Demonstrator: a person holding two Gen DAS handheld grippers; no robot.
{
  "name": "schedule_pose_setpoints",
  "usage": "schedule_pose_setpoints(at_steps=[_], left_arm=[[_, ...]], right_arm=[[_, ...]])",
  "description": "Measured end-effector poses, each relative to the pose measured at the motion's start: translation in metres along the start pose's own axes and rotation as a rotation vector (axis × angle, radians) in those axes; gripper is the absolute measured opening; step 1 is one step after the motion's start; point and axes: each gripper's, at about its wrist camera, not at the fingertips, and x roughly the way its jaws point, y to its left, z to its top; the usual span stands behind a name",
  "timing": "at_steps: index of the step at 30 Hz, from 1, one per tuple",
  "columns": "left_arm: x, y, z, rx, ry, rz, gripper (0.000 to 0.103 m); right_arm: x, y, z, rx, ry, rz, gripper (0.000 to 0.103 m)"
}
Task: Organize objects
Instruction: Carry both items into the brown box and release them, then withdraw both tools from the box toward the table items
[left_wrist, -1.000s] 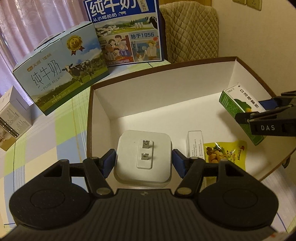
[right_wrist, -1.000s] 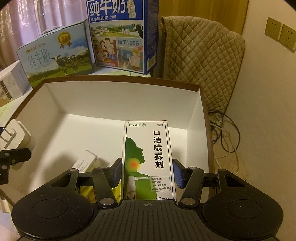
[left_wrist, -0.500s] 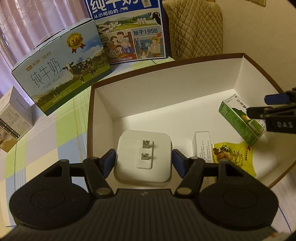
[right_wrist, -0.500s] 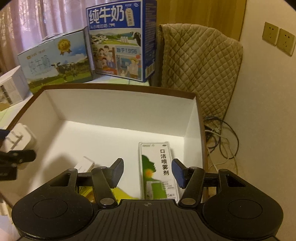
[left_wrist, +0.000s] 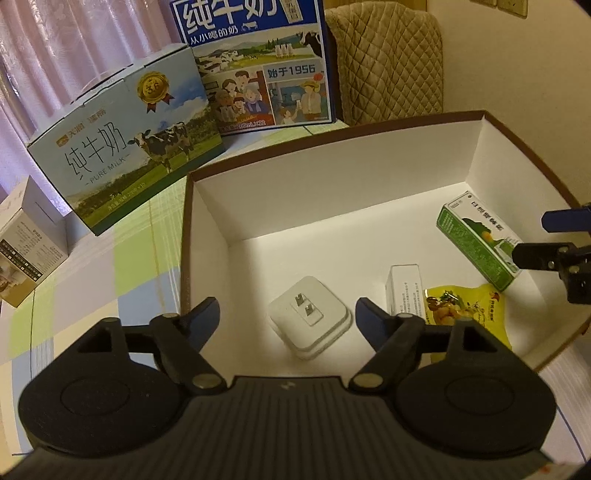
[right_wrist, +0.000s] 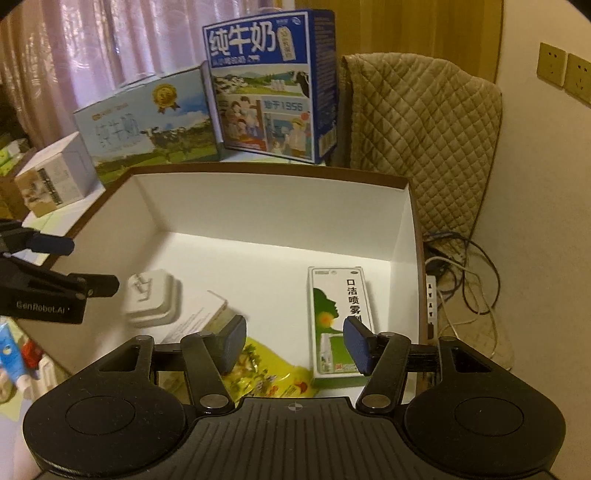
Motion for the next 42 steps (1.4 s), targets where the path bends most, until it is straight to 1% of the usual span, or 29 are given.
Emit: schedule_pose_setpoints(at_steps=[7, 14, 21, 25, 34, 39, 42], left_arm=[[-0.029, 0.010, -0.007, -0.021, -0.020, -0.047, 0.086], [-0.056, 0.014, -0.014, -0.049, -0.037, -0.079, 0.086], [-0.090, 0.014, -0.021, -0.064, -0.075, -0.104, 0.086], [-0.109, 0.013, -0.029, -0.069, -0.091, -0.113, 0.087], [-0.148, 0.027, -0.062, -0.114, -0.106, -0.136, 0.087], [-0.169, 0.043, -0.091, -0.162, -0.115, -0.144, 0.087], [-0.178, 0.056, -0.112, -0.192, -0.112, -0.126, 0.087]], right_arm=[[-0.025, 0.000, -0.009, 0.003, -0.017, 0.038, 0.060], [-0.049, 0.005, -0.016, -0.003, -0.031, 0.049, 0.061], [-0.073, 0.015, -0.020, -0.002, -0.060, 0.078, 0.062], [-0.088, 0.023, -0.024, 0.006, -0.079, 0.108, 0.063], [-0.115, 0.058, -0.040, -0.020, -0.095, 0.184, 0.064], [-0.120, 0.082, -0.052, -0.042, -0.090, 0.224, 0.064], [-0.121, 0.095, -0.060, -0.046, -0.085, 0.247, 0.064]])
